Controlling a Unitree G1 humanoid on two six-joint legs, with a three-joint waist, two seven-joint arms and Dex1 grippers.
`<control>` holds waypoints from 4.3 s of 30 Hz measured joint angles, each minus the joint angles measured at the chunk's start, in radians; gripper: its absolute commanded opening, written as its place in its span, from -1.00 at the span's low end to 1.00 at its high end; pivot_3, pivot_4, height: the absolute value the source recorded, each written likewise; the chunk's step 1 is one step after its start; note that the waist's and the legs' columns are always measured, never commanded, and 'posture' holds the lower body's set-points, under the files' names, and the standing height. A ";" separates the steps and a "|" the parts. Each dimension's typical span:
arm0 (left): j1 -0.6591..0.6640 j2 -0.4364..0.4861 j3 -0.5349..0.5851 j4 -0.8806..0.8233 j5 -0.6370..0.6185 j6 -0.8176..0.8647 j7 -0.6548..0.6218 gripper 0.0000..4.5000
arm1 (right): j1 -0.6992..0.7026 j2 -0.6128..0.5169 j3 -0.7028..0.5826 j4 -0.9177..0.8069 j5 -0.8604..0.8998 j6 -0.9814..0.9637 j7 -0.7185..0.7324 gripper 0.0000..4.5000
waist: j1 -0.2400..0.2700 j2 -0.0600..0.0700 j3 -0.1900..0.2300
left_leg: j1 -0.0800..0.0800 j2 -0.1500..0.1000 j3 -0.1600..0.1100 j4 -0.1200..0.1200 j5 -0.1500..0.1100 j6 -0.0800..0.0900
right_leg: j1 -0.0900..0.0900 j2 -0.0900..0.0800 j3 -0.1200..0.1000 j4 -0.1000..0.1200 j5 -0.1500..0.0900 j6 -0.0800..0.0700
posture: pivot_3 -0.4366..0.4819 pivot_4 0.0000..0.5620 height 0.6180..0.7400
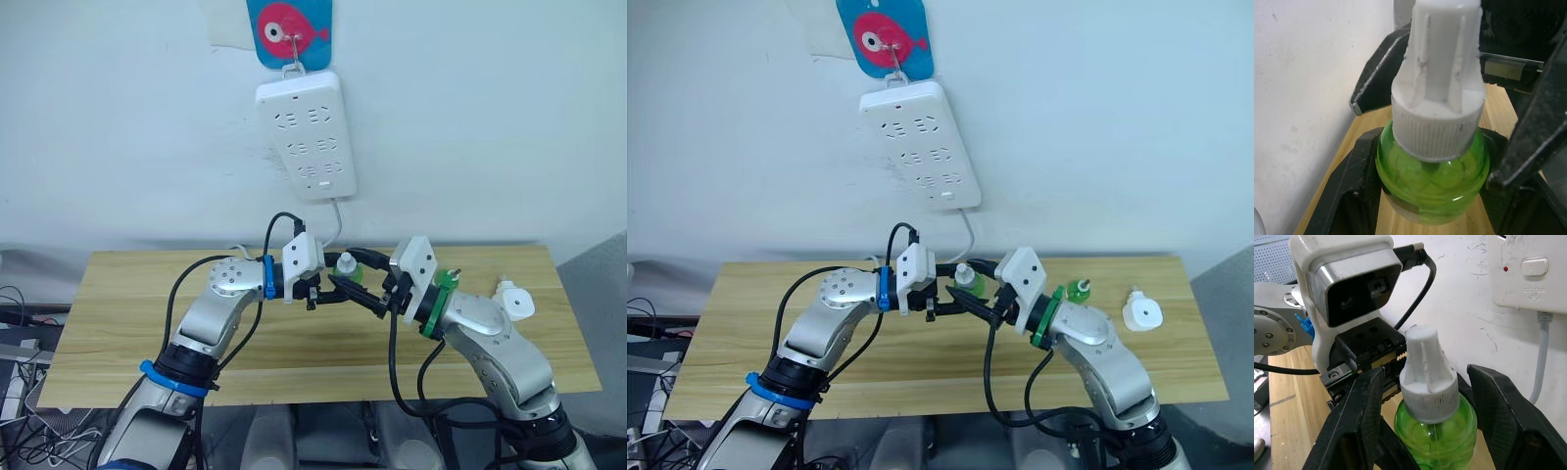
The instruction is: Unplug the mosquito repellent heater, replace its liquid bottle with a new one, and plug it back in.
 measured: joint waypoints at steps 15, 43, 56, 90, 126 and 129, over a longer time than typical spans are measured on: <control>0.014 0.004 0.001 -0.004 0.000 0.001 -0.020 0.01 | -0.018 -0.044 -0.001 0.017 0.014 -0.018 0.072 -0.52 | -0.001 0.000 -0.011 | 0.000 0.000 0.000 0.000 0.000 0.000 | 0.000 0.000 0.000 0.000 0.000 0.000 | -0.29 -0.15 1.00; 0.070 0.056 -0.016 -0.086 -0.043 0.006 -0.134 0.01 | -0.279 -0.317 -0.061 0.454 0.141 -0.115 0.806 0.98 | 0.039 0.001 -0.013 | 0.000 0.000 -0.001 0.000 0.000 0.002 | 0.001 0.000 -0.001 -0.002 0.001 -0.002 | -0.21 -0.19 1.00; 0.045 0.030 0.015 -0.017 -0.017 -0.001 -0.041 0.01 | -0.071 -0.094 -0.086 0.024 0.083 0.066 0.181 0.98 | 0.013 0.001 -0.016 | 0.001 0.000 -0.001 0.001 0.000 0.001 | 0.001 0.001 0.000 0.001 0.001 -0.002 | -0.28 -0.12 1.00; 0.011 0.022 0.018 0.012 -0.006 0.000 -0.059 0.01 | -0.042 -0.239 -0.208 0.087 0.115 -0.002 0.204 0.98 | -0.005 0.001 -0.016 | 0.001 0.001 -0.001 0.000 -0.002 0.005 | 0.001 0.002 0.001 0.000 0.001 -0.002 | -0.35 -0.13 1.00; 0.018 0.017 0.020 0.022 -0.005 -0.005 -0.066 0.01 | -0.094 -0.241 -0.143 0.058 0.235 0.092 0.265 0.90 | -0.015 0.001 -0.016 | 0.001 0.001 0.000 0.000 -0.002 0.005 | 0.001 0.002 0.001 0.000 0.001 -0.002 | -0.37 -0.17 1.00; 0.017 0.015 0.019 0.024 -0.004 -0.007 -0.066 0.01 | -0.145 -0.171 -0.128 0.044 0.292 0.157 0.222 0.54 | -0.019 0.001 -0.016 | 0.001 0.001 0.000 0.001 -0.002 0.005 | 0.001 0.002 0.001 0.001 0.001 -0.002 | -0.37 -0.17 1.00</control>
